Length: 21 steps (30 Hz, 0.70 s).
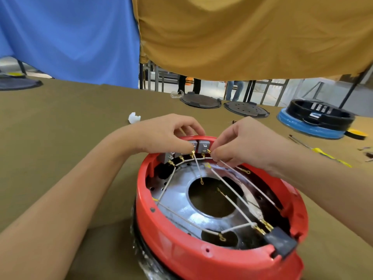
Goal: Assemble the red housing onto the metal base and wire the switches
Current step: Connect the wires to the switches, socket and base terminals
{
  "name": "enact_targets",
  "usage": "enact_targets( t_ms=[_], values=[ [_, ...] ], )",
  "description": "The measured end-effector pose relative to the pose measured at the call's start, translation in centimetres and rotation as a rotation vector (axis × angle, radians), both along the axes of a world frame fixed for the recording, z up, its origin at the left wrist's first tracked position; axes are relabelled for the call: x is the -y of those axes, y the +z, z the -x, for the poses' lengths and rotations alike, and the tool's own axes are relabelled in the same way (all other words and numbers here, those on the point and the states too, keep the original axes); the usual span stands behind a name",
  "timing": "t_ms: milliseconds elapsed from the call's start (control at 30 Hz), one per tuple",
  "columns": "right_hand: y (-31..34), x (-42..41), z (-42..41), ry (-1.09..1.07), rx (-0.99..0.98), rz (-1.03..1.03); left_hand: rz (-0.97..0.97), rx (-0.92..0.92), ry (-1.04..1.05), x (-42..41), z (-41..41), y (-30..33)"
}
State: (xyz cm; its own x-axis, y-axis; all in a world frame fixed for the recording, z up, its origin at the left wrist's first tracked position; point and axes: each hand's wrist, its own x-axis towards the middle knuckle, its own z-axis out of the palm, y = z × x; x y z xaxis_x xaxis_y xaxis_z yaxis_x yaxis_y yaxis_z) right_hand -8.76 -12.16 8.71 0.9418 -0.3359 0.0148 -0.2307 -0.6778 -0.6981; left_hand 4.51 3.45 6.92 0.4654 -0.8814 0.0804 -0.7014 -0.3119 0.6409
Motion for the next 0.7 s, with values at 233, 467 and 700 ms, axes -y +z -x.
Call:
enact_targets(
  t_ms=[233,467,700],
  values=[
    [-0.48,-0.23,-0.15,-0.079,0.052,0.024,0.006,0.092,-0.009,0.16,-0.17,-0.30],
    [-0.91,-0.56,-0.56,-0.100,0.032,-0.067,-0.007,0.155,-0.017,0.17,-0.30,-0.25],
    [-0.95,-0.72,-0.53,-0.119,0.041,-0.221,-0.003,0.157,-0.020,0.14,-0.48,-0.26]
  ],
)
